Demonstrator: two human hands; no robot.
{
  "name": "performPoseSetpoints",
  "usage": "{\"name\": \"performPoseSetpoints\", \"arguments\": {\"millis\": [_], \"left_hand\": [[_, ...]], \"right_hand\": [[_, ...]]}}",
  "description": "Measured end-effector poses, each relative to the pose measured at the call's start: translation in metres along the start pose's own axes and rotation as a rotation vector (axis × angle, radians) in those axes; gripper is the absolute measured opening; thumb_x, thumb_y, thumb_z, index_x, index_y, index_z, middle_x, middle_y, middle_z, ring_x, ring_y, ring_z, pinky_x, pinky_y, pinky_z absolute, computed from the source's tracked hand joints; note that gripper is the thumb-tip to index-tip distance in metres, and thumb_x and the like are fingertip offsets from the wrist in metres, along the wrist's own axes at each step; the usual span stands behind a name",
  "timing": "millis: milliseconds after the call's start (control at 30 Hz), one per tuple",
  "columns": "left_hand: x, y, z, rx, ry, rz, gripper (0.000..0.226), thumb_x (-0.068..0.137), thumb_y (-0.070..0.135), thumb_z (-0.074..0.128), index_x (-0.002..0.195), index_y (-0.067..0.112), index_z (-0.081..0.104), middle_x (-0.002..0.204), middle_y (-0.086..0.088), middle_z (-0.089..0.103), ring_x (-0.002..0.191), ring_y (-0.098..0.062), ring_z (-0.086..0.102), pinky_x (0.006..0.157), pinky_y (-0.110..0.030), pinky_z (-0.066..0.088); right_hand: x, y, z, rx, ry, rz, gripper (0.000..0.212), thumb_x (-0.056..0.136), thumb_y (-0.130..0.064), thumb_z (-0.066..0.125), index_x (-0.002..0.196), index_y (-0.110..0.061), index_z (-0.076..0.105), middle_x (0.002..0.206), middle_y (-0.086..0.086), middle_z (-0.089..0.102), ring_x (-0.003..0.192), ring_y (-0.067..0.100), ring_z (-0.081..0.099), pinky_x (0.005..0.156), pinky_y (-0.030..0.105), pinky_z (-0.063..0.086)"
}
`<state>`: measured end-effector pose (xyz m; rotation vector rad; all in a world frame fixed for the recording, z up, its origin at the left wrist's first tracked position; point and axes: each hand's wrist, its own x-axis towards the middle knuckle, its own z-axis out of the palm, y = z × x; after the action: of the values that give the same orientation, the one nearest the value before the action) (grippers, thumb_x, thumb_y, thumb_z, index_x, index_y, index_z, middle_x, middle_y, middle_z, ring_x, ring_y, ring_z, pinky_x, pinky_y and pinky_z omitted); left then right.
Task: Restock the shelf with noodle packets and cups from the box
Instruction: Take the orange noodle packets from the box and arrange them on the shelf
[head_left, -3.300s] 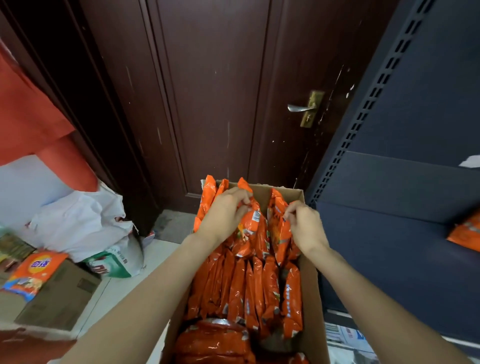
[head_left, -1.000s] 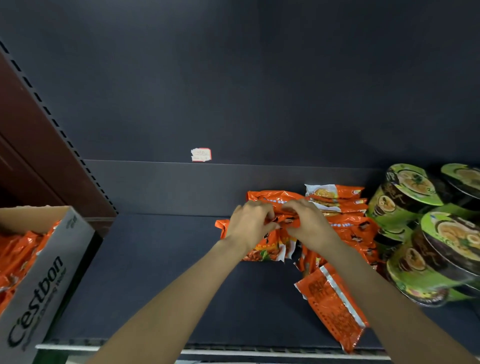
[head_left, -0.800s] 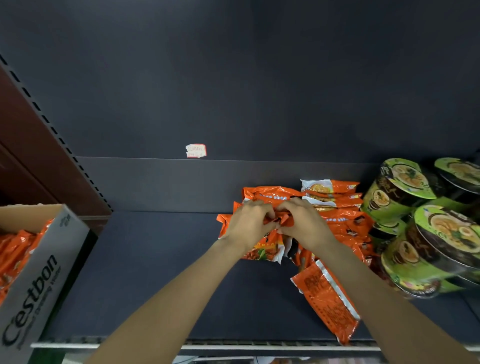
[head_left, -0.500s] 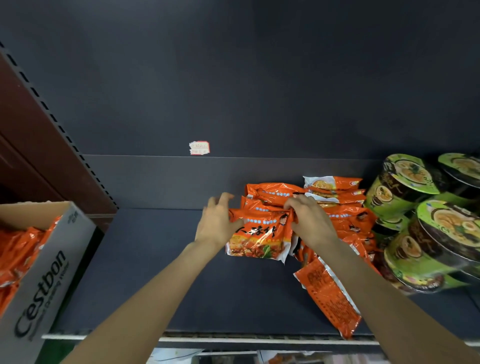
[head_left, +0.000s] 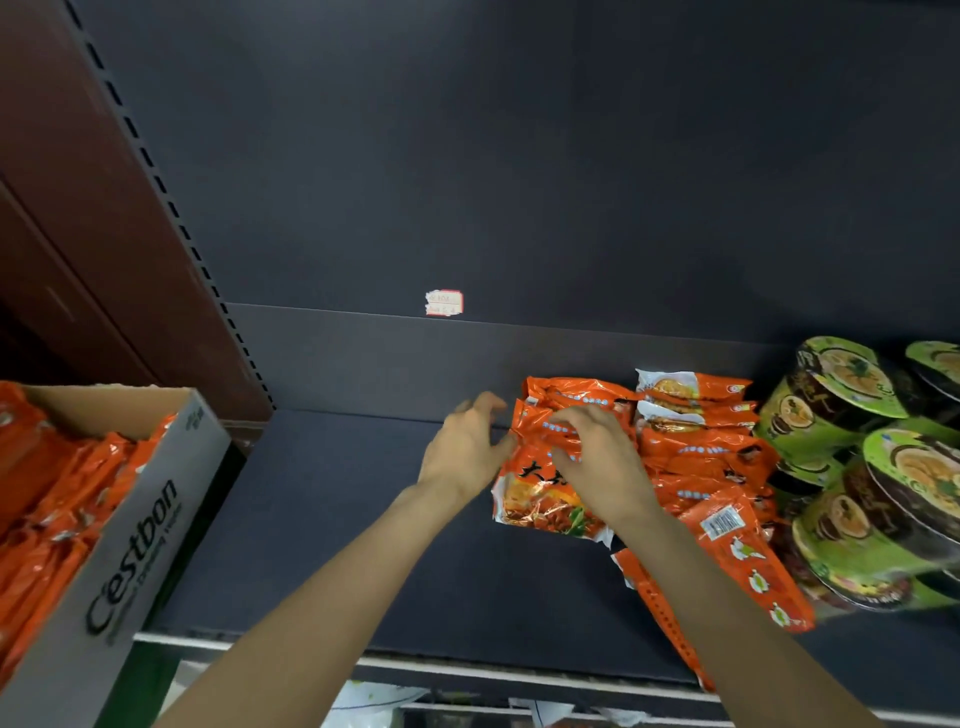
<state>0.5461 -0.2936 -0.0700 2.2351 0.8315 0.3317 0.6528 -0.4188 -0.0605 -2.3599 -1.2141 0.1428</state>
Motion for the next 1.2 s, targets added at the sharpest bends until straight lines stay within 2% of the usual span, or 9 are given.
{"name": "performPoseSetpoints", "arguments": {"millis": [167,267,367,533,633,733,833,933,1200], "left_hand": [[-0.039,-0.029,-0.065,0.163,0.223,0.137,0.024,0.093,0.026,0.053,0.115,0.020,0.056,0.114,0.005,0.058,0.105,-0.012,0.057,0.079,-0.031,0.048],[-0.065,-0.066,-0.111,0.209,0.316,0.135,0.021,0.094,0.025,0.052,0.113,0.019,0.058,0.111,0.005,0.061,0.103,-0.014,0.058,0.080,-0.032,0.049],[-0.090,-0.114,-0.165,0.207,0.391,0.091,0.018,0.091,0.021,0.055,0.108,0.017,0.061,0.104,0.001,0.064,0.097,-0.018,0.061,0.081,-0.039,0.051],[-0.126,-0.196,-0.252,0.206,0.484,0.021,0.014,0.087,0.022,0.057,0.098,0.017,0.064,0.092,-0.001,0.066,0.087,-0.022,0.063,0.077,-0.036,0.051],[-0.145,-0.253,-0.308,0.208,0.458,-0.002,0.012,0.087,0.023,0.056,0.096,0.018,0.063,0.093,0.002,0.066,0.090,-0.018,0.063,0.080,-0.036,0.051],[-0.158,-0.308,-0.358,0.238,0.415,-0.067,0.017,0.086,0.027,0.056,0.101,0.021,0.062,0.105,0.000,0.066,0.105,-0.022,0.060,0.084,-0.039,0.050],[-0.166,-0.354,-0.395,0.248,0.364,-0.125,0.017,0.086,0.025,0.056,0.103,0.022,0.059,0.096,-0.001,0.064,0.096,-0.022,0.060,0.081,-0.039,0.050],[-0.169,-0.388,-0.419,0.222,0.363,-0.175,0.020,0.087,0.017,0.057,0.106,0.016,0.062,0.095,-0.003,0.062,0.091,-0.020,0.061,0.082,-0.035,0.049],[-0.150,-0.438,-0.436,0.193,0.178,-0.228,0.037,0.087,0.005,0.057,0.124,0.011,0.058,0.117,-0.008,0.059,0.106,-0.020,0.059,0.083,-0.017,0.039]], "right_hand": [[0.006,-0.064,0.026,0.217,0.030,-0.080,0.028,0.086,-0.009,0.060,0.114,-0.015,0.061,0.109,0.001,0.057,0.106,0.017,0.055,0.095,0.033,0.045],[0.008,-0.118,0.047,0.263,0.031,-0.146,0.025,0.085,-0.009,0.060,0.109,-0.016,0.063,0.100,-0.004,0.055,0.098,0.015,0.057,0.090,0.032,0.047],[0.008,-0.180,0.075,0.297,0.007,-0.189,0.023,0.087,-0.012,0.059,0.108,-0.020,0.062,0.100,-0.007,0.054,0.097,0.011,0.056,0.088,0.032,0.048],[0.010,-0.283,0.125,0.304,-0.040,-0.245,0.023,0.090,-0.011,0.056,0.111,-0.019,0.061,0.103,-0.005,0.054,0.101,0.011,0.054,0.088,0.025,0.045],[0.010,-0.353,0.160,0.333,-0.074,-0.235,0.024,0.090,-0.011,0.055,0.111,-0.020,0.062,0.106,-0.003,0.056,0.100,0.011,0.055,0.088,0.025,0.046],[0.013,-0.410,0.195,0.325,-0.113,-0.239,0.026,0.089,-0.012,0.057,0.113,-0.019,0.062,0.110,-0.001,0.057,0.104,0.013,0.055,0.093,0.029,0.046],[0.019,-0.453,0.219,0.327,-0.124,-0.221,0.026,0.088,-0.010,0.058,0.112,-0.017,0.063,0.109,0.000,0.059,0.102,0.013,0.057,0.095,0.027,0.044],[0.027,-0.485,0.242,0.327,-0.153,-0.217,0.025,0.088,-0.011,0.058,0.111,-0.019,0.062,0.105,-0.001,0.059,0.098,0.012,0.057,0.091,0.024,0.044],[0.057,-0.526,0.294,0.334,-0.271,-0.150,0.038,0.091,-0.020,0.058,0.129,-0.020,0.051,0.120,0.004,0.058,0.110,0.017,0.057,0.092,0.026,0.043]]}}
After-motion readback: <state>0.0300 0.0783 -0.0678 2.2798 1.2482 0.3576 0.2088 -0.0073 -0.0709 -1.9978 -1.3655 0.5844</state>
